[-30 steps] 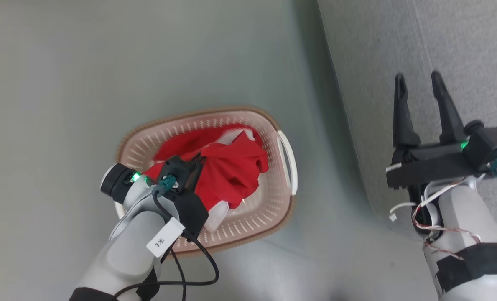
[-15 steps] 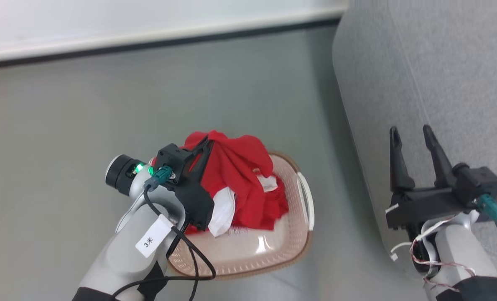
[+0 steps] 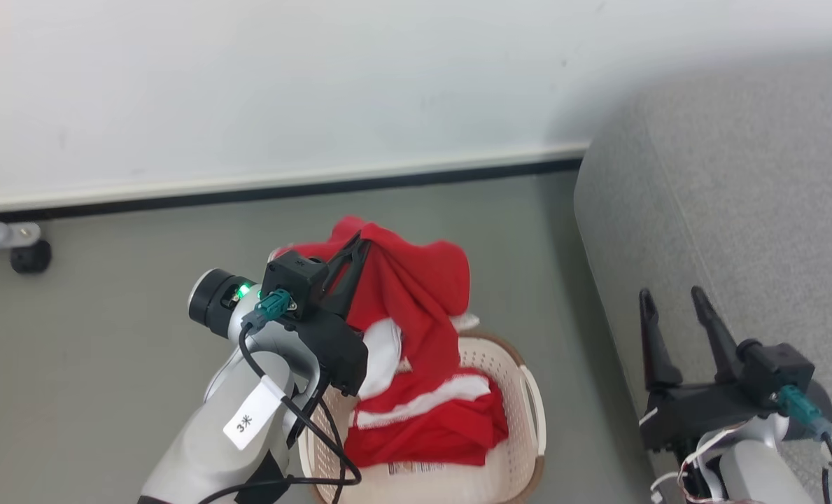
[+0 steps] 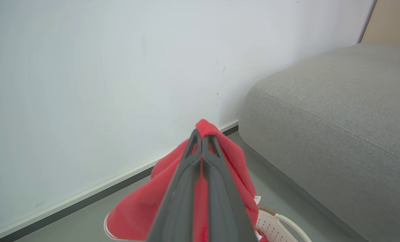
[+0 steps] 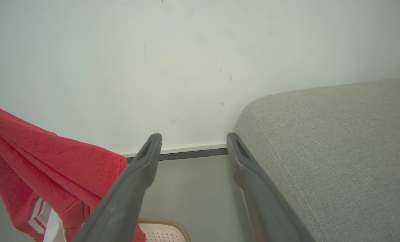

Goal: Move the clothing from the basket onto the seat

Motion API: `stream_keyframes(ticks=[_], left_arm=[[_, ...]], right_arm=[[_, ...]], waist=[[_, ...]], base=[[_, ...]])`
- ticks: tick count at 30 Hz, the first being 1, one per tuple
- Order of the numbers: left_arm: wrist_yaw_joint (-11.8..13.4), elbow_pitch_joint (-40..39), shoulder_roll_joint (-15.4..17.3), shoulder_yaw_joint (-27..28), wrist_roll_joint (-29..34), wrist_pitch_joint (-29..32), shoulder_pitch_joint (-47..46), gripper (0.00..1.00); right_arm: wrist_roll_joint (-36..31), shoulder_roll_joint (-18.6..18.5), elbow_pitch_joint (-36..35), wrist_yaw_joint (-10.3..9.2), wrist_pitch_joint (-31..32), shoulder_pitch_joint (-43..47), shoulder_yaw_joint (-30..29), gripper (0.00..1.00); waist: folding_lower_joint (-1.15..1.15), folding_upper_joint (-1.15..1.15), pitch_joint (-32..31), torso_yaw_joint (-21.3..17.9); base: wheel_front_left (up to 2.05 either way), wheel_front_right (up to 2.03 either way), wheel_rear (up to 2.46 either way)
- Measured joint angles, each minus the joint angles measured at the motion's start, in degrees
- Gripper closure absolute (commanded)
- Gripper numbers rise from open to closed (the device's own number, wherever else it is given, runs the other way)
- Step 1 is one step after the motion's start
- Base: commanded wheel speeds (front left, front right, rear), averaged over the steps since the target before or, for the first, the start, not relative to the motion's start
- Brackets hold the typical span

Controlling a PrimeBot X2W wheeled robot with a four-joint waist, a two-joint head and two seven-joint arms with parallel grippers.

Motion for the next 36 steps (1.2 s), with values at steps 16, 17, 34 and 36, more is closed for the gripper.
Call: stream_keyframes(ticks=[16, 17, 34, 36], left_arm=[[-0.4, -5.2, 0.2, -2.8, -3.3, 0.1, 4.1, 1.00], [-0.4, -5.4, 0.2, -3.1, -3.5, 0.1, 4.2, 1.00], [-0.4, -10.9, 0.3, -6.1, -4.6, 4.1, 4.3, 1.00], [-0.4, -11.5, 0.3, -6.5, -4.6, 4.7, 4.3, 1.00]], right_arm=[[-1.8, 0.7, -0.2, 1.89, 0.0, 4.4, 5.1, 0.00], [-2.1, 0.7, -0.2, 2.16, 0.0, 4.4, 5.6, 0.00], [-3.5, 1.2, 5.1, 4.14, 0.5, 1.7, 16.8, 0.00], [-3.5, 1.3, 6.6, 4.25, 0.6, 0.6, 18.1, 0.00]], waist=[[0.00, 0.00, -11.3, 1.9], [0.00, 0.00, -11.7, 2.0], [0.01, 0.00, -13.8, 2.8], [0.01, 0.01, -13.9, 3.0]], base=[[0.00, 0.00, 0.00], [0.00, 0.00, 0.00], [0.00, 0.00, 0.00], [0.00, 0.00, 0.00]])
